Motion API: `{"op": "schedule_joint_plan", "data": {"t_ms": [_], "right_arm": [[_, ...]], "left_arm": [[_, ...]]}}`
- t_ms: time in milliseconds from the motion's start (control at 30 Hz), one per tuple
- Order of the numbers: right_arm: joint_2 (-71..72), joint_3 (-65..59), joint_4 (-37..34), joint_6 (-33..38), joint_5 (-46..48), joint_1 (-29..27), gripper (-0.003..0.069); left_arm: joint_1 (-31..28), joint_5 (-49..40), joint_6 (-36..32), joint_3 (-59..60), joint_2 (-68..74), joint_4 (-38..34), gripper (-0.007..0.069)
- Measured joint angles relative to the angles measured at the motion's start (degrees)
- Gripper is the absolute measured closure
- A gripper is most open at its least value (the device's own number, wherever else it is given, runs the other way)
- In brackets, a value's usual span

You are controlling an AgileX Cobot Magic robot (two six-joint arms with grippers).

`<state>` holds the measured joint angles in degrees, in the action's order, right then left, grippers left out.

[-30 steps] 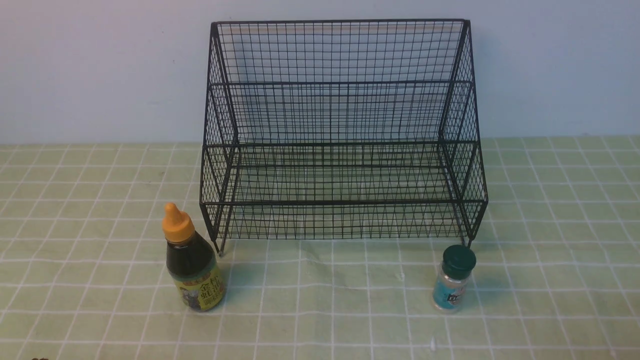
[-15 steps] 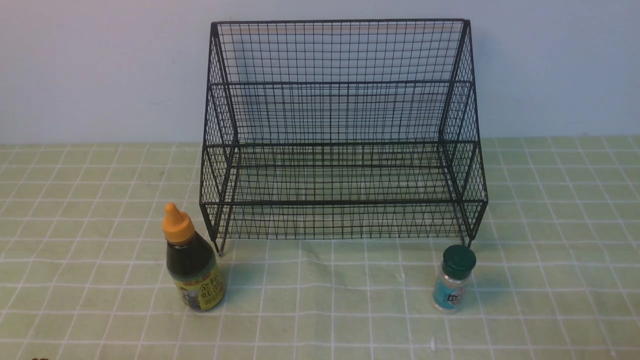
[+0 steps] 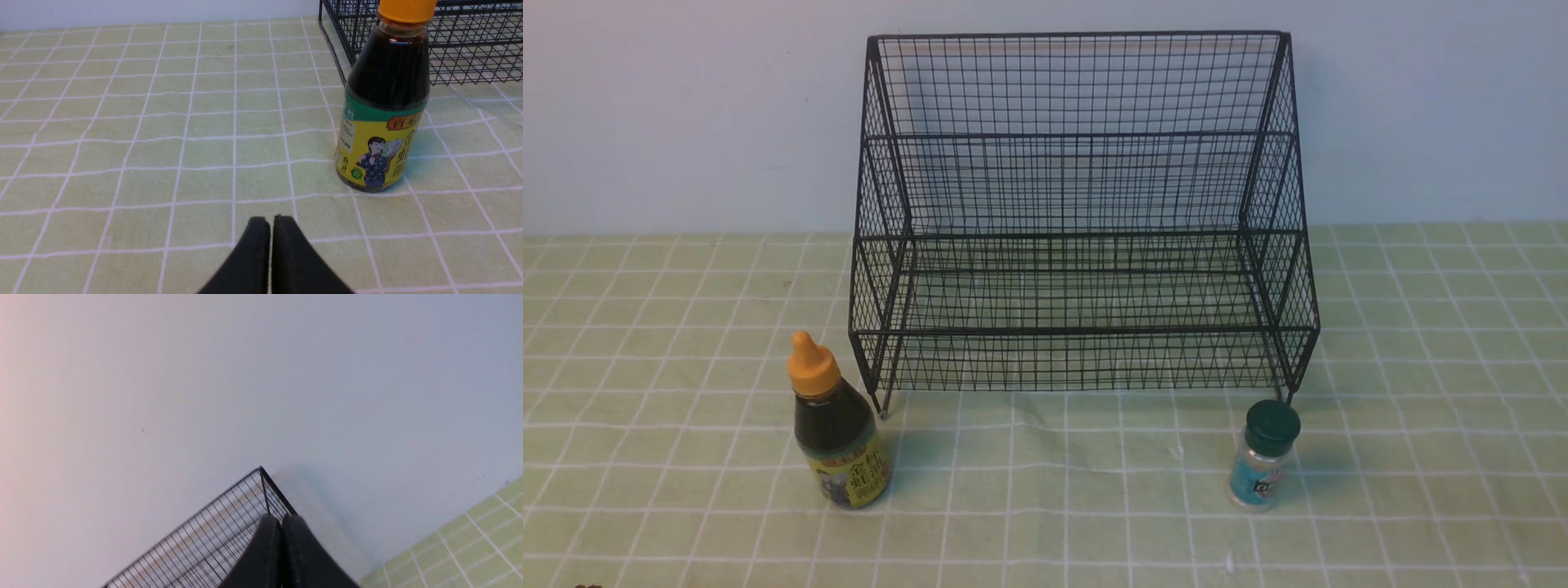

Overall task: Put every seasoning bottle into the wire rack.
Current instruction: Use the right arm to grab the condiment bottle closest to it

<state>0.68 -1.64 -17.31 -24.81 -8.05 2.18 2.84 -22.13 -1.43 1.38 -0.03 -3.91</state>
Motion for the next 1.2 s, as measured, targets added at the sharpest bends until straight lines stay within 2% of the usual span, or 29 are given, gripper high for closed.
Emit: {"op": "schedule_joint_plan", "data": {"t_ms": [467, 600, 733, 767, 800, 833, 867, 967, 1000, 1067, 1200], "right_arm": [[0.0, 0.0, -0.4, -0.1, -5.7, 0.0, 0.0673], [0.0, 1.3, 1.6, -0.1, -6.3, 0.0, 0.0673], [-1.4, 13.0, 9.1, -0.1, 11.7, 0.0, 0.0673], [-4.3, 19.3, 12.4, 0.2, 20.3, 0.0, 0.0673], [-5.3, 20.8, 12.8, 0.5, 22.8, 0.0, 0.0673], [-9.9, 26.6, 15.0, 2.4, 32.9, 0.0, 0.0673], [-12.5, 29.9, 15.5, 4.5, 39.0, 0.0, 0.0673], [-20.9, 36.2, 16.0, 11.0, 51.1, 0.0, 0.0673], [-26.5, 39.9, 16.2, 16.1, 58.2, 0.0, 0.0673], [-33.4, 43.5, 15.9, 20.9, 64.9, 0.0, 0.0673], [-44.1, 47.6, 12.9, 24.4, 69.4, 0.0, 0.0673]], "left_arm": [[0.0, 0.0, 0.0, 0.0, 0.0, 0.0, 0.0631], [0.0, 0.0, 0.0, 0.0, 0.0, 0.0, 0.0631], [0.0, 0.0, 0.0, 0.0, 0.0, 0.0, 0.0631], [0.0, 0.0, 0.0, 0.0, 0.0, 0.0, 0.0631], [0.0, 0.0, 0.0, 0.0, 0.0, 0.0, 0.0631], [0.0, 0.0, 0.0, 0.0, 0.0, 0.0, 0.0631], [0.0, 0.0, 0.0, 0.0, 0.0, 0.0, 0.0631], [0.0, 0.0, 0.0, 0.0, 0.0, 0.0, 0.0631], [0.0, 0.0, 0.0, 0.0, 0.0, 0.0, 0.0631], [0.0, 0.0, 0.0, 0.0, 0.0, 0.0, 0.0631], [0.0, 0.0, 0.0, 0.0, 0.0, 0.0, 0.0631]]}}
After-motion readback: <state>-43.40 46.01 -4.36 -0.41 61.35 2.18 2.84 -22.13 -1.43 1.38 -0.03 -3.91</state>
